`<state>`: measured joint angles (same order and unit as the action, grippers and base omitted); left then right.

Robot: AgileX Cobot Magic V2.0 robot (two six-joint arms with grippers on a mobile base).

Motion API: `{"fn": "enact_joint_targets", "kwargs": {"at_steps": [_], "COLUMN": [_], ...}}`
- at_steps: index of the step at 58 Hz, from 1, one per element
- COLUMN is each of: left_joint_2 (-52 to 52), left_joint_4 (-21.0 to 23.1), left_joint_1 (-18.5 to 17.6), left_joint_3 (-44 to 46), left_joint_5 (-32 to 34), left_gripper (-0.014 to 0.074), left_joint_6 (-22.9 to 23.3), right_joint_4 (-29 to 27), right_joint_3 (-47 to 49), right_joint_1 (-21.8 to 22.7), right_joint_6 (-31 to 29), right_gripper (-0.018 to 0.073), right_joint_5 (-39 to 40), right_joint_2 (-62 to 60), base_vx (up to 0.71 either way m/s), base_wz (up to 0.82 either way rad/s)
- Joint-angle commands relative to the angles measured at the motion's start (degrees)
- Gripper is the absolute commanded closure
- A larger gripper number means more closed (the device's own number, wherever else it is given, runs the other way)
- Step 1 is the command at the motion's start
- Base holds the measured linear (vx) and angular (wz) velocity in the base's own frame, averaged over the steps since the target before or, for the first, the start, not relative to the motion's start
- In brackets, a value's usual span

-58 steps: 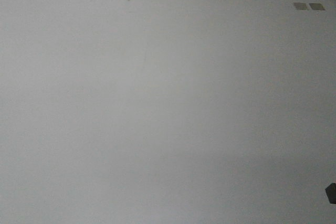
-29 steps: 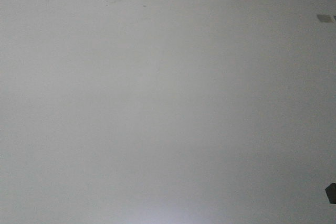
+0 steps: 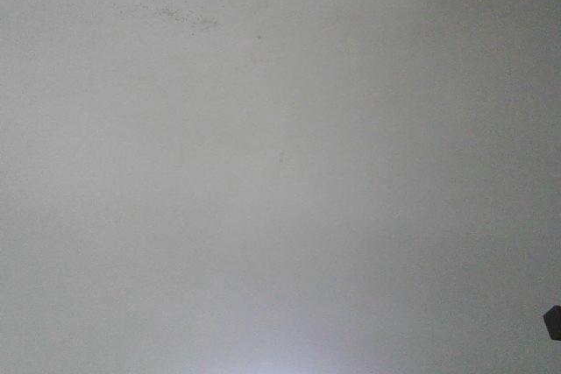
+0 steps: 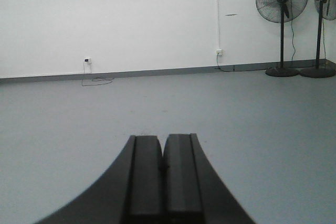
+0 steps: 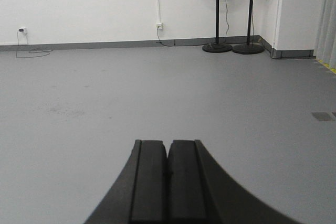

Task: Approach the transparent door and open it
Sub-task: 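Drive the base and turn toward the glass sliding door, then drive forward up to the glass door beside its silver handle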

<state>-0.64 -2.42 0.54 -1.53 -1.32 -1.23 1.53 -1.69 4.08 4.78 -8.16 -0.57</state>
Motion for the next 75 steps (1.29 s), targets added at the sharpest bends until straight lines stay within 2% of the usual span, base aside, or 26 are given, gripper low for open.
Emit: {"fn": "enact_joint_targets", "kwargs": {"at_steps": [1, 31, 75], "left_joint_2": [-0.73, -0.73, -0.73], "left_joint_4": [0.52, 0.52, 0.52], "left_joint_1": [-0.05, -0.05, -0.05], "left_joint_3": [-1.81, -1.81, -1.81], "left_joint_5": [4.59, 4.59, 4.69], "left_gripper": [0.0602, 0.0602, 0.0602], "left_joint_6": [0.17, 0.17, 0.17], "right_joint_4": [0.07, 0.07, 0.07], "right_joint_3": [-0.83, -0.83, -0.83], "right_joint_1": [0.3, 0.3, 0.3], "right_joint_6": [-0.45, -0.45, -0.45], "right_gripper": [0.0567, 0.0567, 0.0567], "right_joint_5": [4.6, 4.6, 4.6], "right_joint_2": [-0.78, -0.78, -0.78], "base_vx": [0.61, 0.67, 0.76], "base_wz": [0.01, 0.16, 0.57]}}
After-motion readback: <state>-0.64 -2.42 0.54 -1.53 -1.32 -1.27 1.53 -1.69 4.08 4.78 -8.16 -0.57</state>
